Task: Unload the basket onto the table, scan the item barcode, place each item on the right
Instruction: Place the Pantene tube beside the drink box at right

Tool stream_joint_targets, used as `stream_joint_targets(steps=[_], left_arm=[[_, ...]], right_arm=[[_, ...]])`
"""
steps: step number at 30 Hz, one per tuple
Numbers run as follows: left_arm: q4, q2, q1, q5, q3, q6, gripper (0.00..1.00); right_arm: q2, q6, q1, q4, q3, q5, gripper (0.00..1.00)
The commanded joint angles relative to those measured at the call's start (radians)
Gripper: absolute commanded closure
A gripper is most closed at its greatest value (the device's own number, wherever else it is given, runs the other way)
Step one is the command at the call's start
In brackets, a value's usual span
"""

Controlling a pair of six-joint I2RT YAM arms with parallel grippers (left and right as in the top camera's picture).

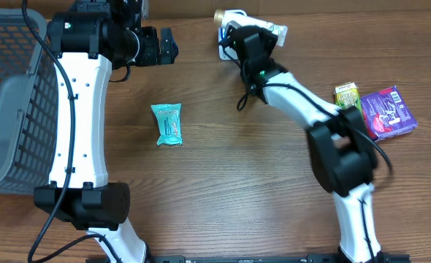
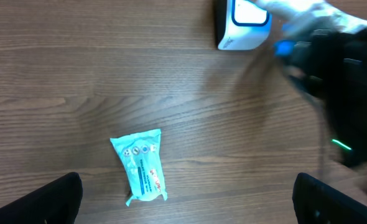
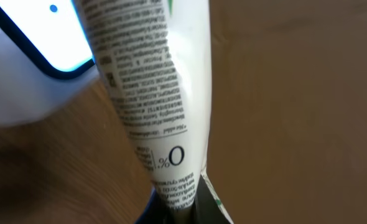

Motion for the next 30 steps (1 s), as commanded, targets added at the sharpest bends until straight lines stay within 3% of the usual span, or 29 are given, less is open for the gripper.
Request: stream_joint_targets(steps=[1,5,8,13,20,25,29,30], left_arm=[[0.001,-0.003,-0.006,0.005,0.012,0.015,0.0],[0.001,-0.003,-0.006,0.005,0.012,0.015,0.01],[0.001,-0.003,-0.006,0.005,0.012,0.015,0.01],[0.001,-0.003,-0.006,0.005,0.012,0.015,0.0],[0.001,-0.003,-0.006,0.005,0.012,0.014,0.01],[0.001,-0.003,-0.006,0.005,0.012,0.015,0.0],[0.001,-0.003,-0.006,0.005,0.012,0.014,0.01],[0.001,-0.003,-0.006,0.005,0.012,0.014,0.01]], right_arm=[[-0.335,0.431,0.016,-0.181,0.052,-0.073,0.96],[-0.53,0.832,-0.014,-0.57,0.052,-0.425,0.96],[-0.585,1.047,-0.083,-0.805,0.051,-0.584,0.96],[-0.566,1.302,-0.195,-1.032,-0.015,-0.602,0.96],[-0.487,1.314,-0.304,-0.917,-0.3,-0.599,0.96],[-0.437,1.16,-0.334,-0.778,-0.452,-0.581,0.96],[-0.433,1.146,-0.358,-0.789,-0.484,-0.454,0.96],[-0.433,1.146,-0.369,-0.796,-0.484,-0.415,0.76]])
